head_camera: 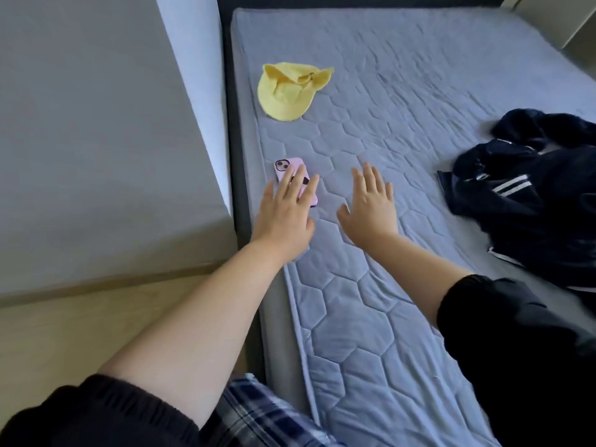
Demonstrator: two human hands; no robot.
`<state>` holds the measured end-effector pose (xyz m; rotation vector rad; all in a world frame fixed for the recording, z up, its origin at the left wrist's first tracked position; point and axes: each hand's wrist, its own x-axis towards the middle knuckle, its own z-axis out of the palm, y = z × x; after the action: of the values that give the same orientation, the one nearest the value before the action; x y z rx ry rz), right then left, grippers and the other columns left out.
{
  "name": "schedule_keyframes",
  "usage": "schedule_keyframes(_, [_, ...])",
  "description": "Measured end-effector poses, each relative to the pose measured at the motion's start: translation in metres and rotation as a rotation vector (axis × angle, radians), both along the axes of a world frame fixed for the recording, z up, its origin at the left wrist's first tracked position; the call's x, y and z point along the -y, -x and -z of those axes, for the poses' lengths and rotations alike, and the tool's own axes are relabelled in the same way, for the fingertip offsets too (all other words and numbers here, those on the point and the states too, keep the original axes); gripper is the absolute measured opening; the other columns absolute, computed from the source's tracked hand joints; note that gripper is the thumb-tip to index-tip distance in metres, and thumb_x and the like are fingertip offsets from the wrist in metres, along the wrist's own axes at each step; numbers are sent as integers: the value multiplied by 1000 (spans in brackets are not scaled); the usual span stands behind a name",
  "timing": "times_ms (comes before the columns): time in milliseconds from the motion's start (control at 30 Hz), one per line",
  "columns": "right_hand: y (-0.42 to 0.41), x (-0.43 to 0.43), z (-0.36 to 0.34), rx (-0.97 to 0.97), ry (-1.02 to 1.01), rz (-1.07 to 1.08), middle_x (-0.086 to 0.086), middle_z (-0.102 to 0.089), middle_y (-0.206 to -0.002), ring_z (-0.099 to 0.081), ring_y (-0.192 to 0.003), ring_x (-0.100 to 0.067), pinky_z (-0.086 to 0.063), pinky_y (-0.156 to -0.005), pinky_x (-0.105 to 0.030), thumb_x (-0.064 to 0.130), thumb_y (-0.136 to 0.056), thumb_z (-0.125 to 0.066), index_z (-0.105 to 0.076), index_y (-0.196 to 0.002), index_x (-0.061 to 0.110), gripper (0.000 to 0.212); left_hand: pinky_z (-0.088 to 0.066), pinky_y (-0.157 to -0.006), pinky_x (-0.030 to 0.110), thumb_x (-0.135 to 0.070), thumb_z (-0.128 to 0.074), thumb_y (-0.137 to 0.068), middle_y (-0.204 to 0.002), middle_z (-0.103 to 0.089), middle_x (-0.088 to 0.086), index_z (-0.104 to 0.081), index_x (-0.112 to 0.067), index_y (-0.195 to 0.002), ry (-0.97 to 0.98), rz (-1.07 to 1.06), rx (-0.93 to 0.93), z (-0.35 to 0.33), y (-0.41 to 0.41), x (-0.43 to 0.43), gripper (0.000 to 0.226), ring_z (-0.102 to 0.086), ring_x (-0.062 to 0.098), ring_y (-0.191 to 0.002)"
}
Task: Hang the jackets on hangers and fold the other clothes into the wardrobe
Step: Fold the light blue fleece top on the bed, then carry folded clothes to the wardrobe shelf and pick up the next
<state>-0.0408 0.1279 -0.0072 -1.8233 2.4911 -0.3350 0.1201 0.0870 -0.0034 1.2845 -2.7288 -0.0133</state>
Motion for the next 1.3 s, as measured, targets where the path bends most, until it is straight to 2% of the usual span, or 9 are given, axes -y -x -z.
schedule_keyframes(200, [82,-65,6,57,-40,30,-11,-2,-161,0,-148,-25,-2,-120,-45,27,-93,-45,-11,-151,8,70,-5,-118,47,-33,-42,-98,-161,6,9,0,-16,-153,-33,-68,60,9,79,-69,71,7,25,-148])
schedule_keyframes(500, [220,-157,36,-1,-66,184,-13,-6,-160,-3,-147,-28,-6,-118,-51,33,-94,-46,-16,-150,8,68,-8,-117,47,-29,-39,-97,-161,7,6,0,-17,-153,-87,1,82,21,205,-138,69,6,22,-148])
schedule_keyframes(667, [282,-191,53,-238,-271,286,-16,1,-159,1,-147,-34,-3,-114,-60,33,-92,-51,-14,-150,11,73,-7,-118,45,-31,-40,-98,-161,8,5,4,-19,-153,-158,27,109,30,240,-167,71,5,21,-148])
schedule_keyframes(767, [314,-208,56,-372,-382,365,-18,-6,-158,-5,-145,-38,-3,-112,-63,21,-90,-52,-33,-145,14,58,-9,-119,45,-29,-40,-97,-161,7,5,3,-18,-153,-175,41,111,31,253,-176,71,4,22,-148])
schedule_keyframes(867, [338,-223,60,-433,-509,395,-13,-42,-141,-28,-135,-36,-3,-113,-65,18,-90,-50,-59,-124,19,35,-9,-119,45,-28,-41,-97,-161,7,6,3,-18,-153,-185,56,123,35,259,-182,72,3,21,-148])
schedule_keyframes(967, [340,-226,72,-277,-443,462,-9,-58,-112,-48,-115,-32,-6,-113,-64,5,-86,-50,-63,-111,14,29,-10,-119,44,-26,-44,-96,-161,6,6,3,-18,-153,-219,40,135,40,253,-182,75,1,21,-148])
schedule_keyframes(1100, [347,-227,78,-288,-374,489,-16,-27,-150,-32,-132,-33,-19,-110,-58,13,-86,-58,-31,-143,19,63,-12,-119,43,-26,-47,-94,-161,6,6,3,-18,-153,-289,1,167,50,234,-176,77,1,22,-148])
schedule_keyframes(1200, [349,-230,74,-317,-470,480,-8,-58,-118,-47,-113,-29,-29,-104,-47,14,-84,-57,-61,-117,19,34,-14,-118,43,-27,-47,-94,-161,6,5,4,-18,-153,-297,-10,196,54,221,-173,78,0,21,-148])
schedule_keyframes(1300, [316,-219,70,95,-251,424,-4,-63,-88,-59,-95,-28,-36,-84,-32,19,-86,-56,-65,-91,17,10,-15,-118,42,-27,-51,-92,-161,5,4,4,-20,-153,-357,-28,187,61,217,-173,82,-5,22,-147])
